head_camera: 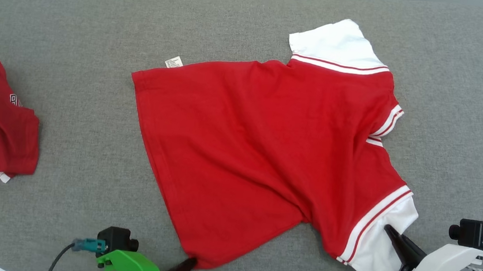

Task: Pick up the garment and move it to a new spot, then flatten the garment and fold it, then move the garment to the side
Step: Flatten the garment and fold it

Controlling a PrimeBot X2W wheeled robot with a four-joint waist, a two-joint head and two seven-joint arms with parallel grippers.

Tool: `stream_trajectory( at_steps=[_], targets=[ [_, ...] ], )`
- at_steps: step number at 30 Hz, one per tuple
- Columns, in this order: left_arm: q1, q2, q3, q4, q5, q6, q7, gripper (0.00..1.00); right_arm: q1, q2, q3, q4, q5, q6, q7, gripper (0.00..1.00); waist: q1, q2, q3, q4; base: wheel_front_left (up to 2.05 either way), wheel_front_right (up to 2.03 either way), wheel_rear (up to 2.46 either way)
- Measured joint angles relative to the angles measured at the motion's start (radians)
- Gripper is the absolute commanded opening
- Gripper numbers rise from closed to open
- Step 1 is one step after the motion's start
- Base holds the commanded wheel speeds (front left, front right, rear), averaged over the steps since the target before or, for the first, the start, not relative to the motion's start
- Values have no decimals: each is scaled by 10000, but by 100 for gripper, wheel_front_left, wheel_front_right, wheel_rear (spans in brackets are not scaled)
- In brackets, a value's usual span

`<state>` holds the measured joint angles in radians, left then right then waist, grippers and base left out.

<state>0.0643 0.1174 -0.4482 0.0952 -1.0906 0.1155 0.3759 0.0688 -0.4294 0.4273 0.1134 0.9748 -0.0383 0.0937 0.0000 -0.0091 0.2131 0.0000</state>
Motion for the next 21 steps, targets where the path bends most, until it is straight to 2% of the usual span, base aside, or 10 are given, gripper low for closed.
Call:
stream_trajectory(
  at_steps=[8, 14, 18, 21],
  targets=[
    [-263, 228, 527, -763, 92, 4, -401, 0, -6, 21, -382, 12, 4, 217, -554, 0, 0, 0, -103, 56, 0, 0, 0],
    [-454, 617, 1235, -1358, 403, 6, -884, 0, -7, 100, -468, -117, 38, 554, -922, 0, 0, 0, -237, 138, 0, 0, 0],
    [-491, 688, 1168, -1684, 408, -25, -934, 0, 14, 199, -424, -232, 251, 813, -961, 0, 0, 0, -281, 185, 0, 0, 0],
    [-484, 686, 1218, -1822, 489, -100, -1091, 0, 127, 194, -600, -385, 451, 853, -1095, 0, 0, 0, -303, 224, 0, 0, 0]
  ],
)
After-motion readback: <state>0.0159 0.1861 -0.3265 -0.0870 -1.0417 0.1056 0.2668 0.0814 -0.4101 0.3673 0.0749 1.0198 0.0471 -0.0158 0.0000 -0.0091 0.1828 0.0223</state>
